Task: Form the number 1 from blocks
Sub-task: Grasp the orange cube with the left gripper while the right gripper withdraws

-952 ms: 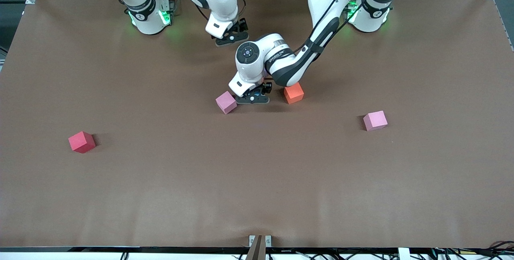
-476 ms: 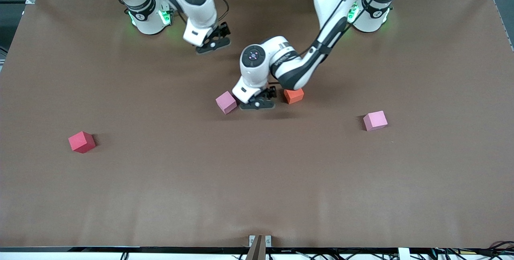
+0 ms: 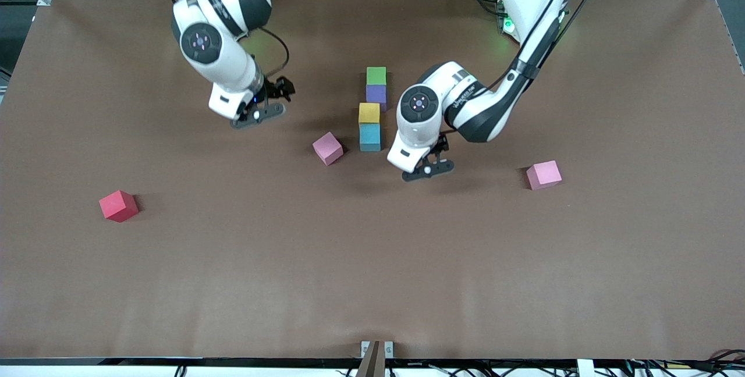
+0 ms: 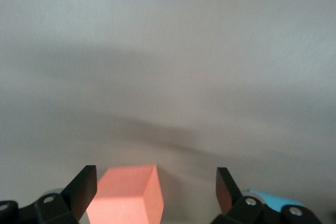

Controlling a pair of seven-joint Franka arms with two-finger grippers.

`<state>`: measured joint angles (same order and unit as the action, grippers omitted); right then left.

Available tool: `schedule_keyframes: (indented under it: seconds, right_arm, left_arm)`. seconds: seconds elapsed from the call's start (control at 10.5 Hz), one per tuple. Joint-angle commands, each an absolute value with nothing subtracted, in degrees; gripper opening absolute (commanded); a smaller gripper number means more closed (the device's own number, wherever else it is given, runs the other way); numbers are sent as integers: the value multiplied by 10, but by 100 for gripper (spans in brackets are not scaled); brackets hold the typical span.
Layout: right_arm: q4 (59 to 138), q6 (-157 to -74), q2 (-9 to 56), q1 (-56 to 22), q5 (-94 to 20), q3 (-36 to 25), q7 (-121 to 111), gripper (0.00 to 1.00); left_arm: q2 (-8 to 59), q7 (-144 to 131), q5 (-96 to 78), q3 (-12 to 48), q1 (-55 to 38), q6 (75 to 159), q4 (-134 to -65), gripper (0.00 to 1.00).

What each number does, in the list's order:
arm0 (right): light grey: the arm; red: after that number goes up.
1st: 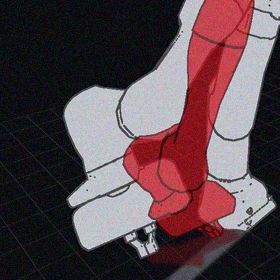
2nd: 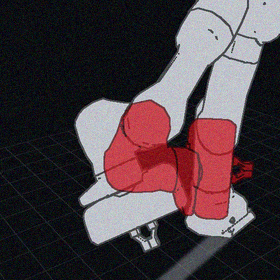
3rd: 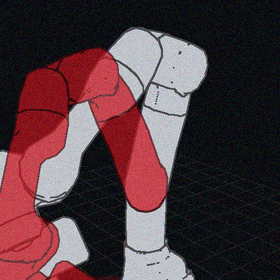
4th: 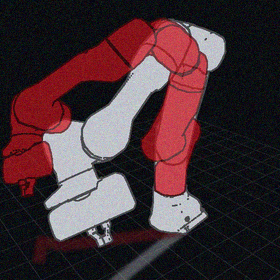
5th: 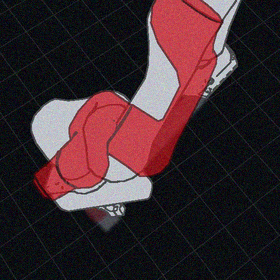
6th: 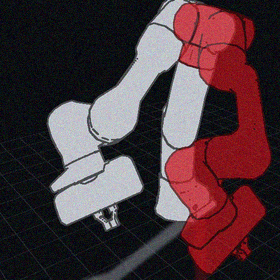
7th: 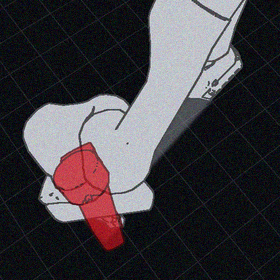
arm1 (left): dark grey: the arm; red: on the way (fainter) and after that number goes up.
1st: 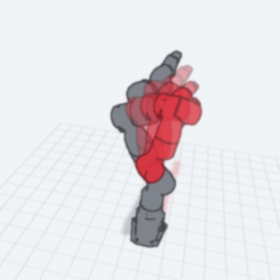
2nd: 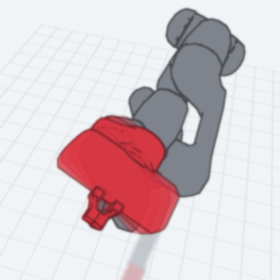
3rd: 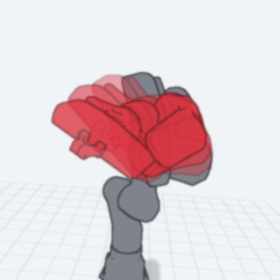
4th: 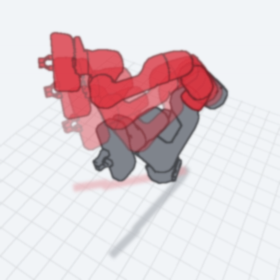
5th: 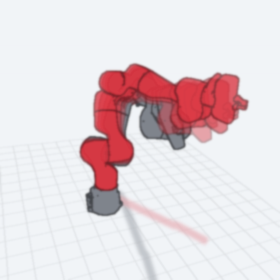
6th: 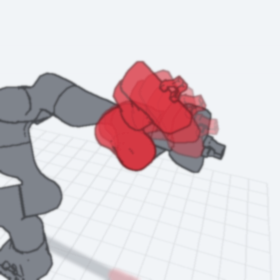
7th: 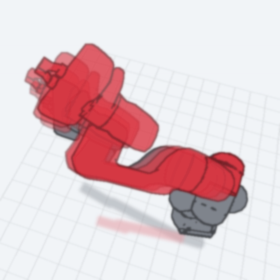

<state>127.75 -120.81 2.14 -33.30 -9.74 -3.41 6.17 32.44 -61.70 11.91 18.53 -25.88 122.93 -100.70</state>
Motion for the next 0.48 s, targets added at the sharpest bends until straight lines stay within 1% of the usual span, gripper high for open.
schedule_keyframes:
  seconds: [0.0,0.1,0.38]
  right_arm:
    - [1167,-1207,141,-341,-83,-25,55,100]
    - [1152,-1215,162,-344,-84,-25,41,100]
    - [1157,-1273,198,-359,-93,-24,27,100]
  left_arm:
    - [273,-649,112,206,-262,1282,-1114,100]
    - [261,-650,112,210,-262,1294,-1142,100]
    - [243,-650,112,212,-248,1294,-1177,100]
